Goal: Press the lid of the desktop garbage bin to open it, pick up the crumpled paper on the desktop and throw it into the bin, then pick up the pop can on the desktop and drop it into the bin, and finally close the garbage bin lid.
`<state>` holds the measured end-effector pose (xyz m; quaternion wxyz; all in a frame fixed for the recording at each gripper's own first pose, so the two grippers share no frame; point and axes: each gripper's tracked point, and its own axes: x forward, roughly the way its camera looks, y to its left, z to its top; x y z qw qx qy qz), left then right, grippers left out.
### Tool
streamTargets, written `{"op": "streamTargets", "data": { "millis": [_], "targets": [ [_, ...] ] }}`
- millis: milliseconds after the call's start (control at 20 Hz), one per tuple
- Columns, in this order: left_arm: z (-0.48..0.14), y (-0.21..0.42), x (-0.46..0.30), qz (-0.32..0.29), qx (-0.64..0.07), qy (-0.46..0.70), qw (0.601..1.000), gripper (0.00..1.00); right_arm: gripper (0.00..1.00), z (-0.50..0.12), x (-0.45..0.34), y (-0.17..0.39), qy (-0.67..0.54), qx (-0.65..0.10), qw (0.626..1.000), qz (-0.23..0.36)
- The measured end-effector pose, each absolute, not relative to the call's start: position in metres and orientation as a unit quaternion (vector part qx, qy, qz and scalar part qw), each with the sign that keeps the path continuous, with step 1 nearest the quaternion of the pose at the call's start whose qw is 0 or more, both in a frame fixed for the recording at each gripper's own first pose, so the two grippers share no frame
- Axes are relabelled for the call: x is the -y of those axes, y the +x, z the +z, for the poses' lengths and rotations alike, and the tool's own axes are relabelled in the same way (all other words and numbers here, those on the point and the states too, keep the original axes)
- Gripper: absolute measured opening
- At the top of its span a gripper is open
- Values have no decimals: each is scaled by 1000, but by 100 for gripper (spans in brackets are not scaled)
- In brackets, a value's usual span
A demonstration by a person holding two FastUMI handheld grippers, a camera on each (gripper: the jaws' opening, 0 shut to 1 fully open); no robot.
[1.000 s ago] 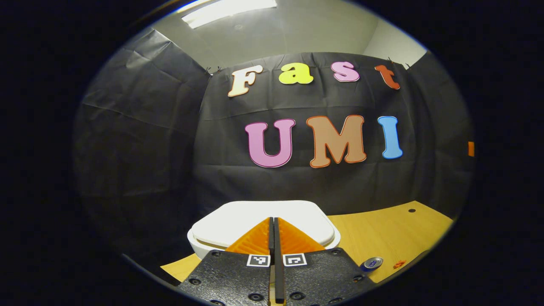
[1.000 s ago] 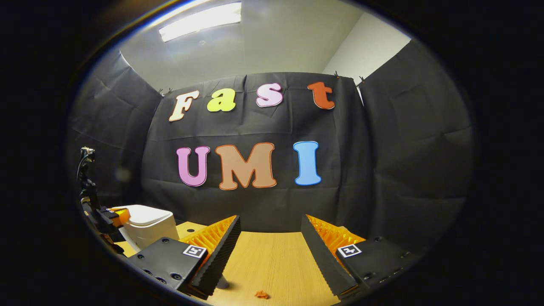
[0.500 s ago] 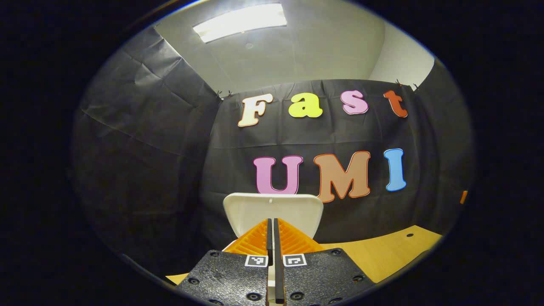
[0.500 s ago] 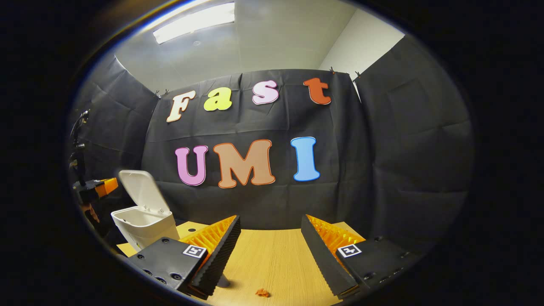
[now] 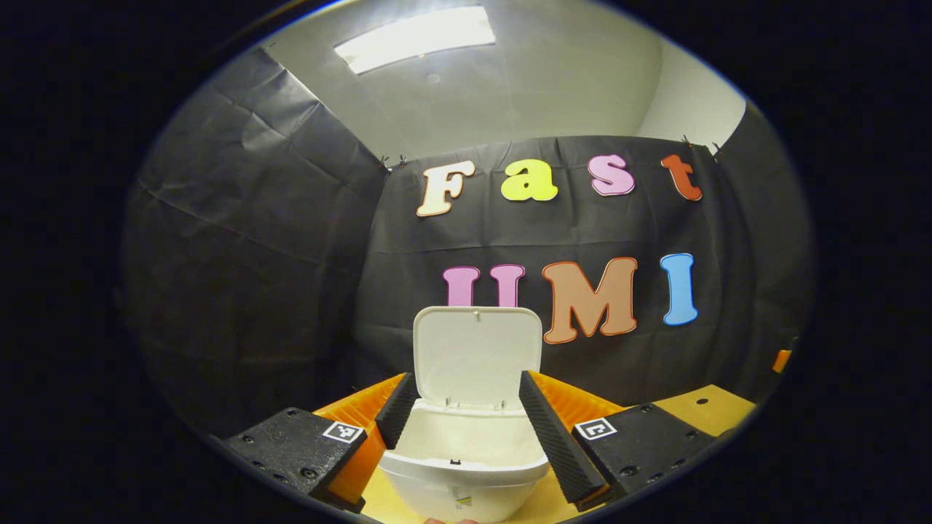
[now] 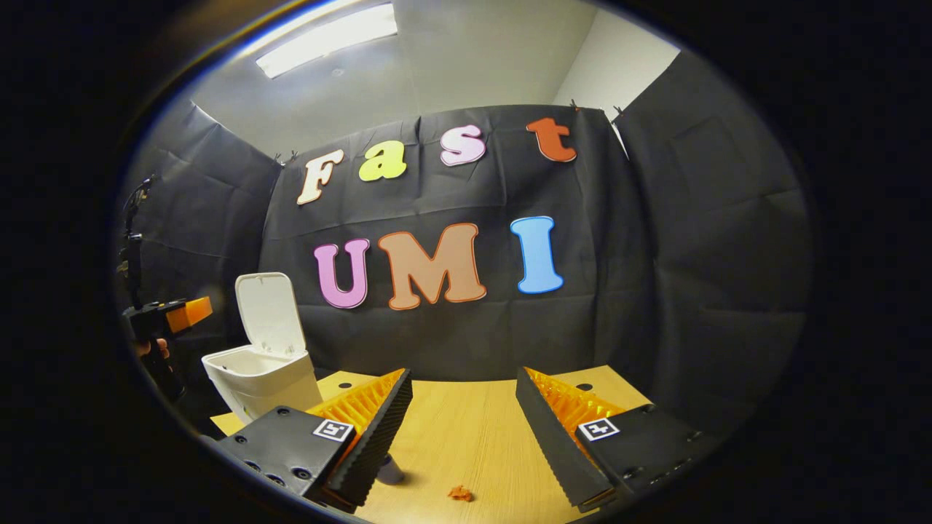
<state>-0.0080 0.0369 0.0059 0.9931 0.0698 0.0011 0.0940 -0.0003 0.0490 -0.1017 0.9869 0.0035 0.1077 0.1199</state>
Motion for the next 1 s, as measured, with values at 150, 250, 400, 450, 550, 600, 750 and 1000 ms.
{"op": "streamTargets", "data": {
  "millis": [150, 250, 400, 450, 550, 600, 750, 1000],
  "targets": [
    [15, -23, -29, 96, 14, 82, 992, 89, 96, -126, -54, -1, 5, -123, 983, 138],
    [18, -30, -26, 99, 18, 86, 991, 92, 96, -148, -58, -1, -1, -140, 978, 153],
    [19, -40, -27, 115, 17, 91, 989, 89, 96, -181, -63, 1, -5, -165, 971, 176],
    [20, -44, -27, 119, 16, 91, 989, 89, 96, -193, -65, 1, -8, -171, 968, 182],
    [19, -49, -26, 126, 14, 95, 987, 89, 96, -219, -68, 5, -19, -188, 963, 194],
    [21, -52, -26, 128, 15, 98, 987, 92, 96, -233, -68, 6, -24, -202, 958, 200],
    [26, -61, -27, 139, 17, 119, 983, 89, 96, -273, -70, 11, -37, -238, 946, 217],
    [38, -73, -35, 169, 28, 146, 974, 89, 97, -341, -68, 9, -51, -318, 919, 225]
  ]
}}
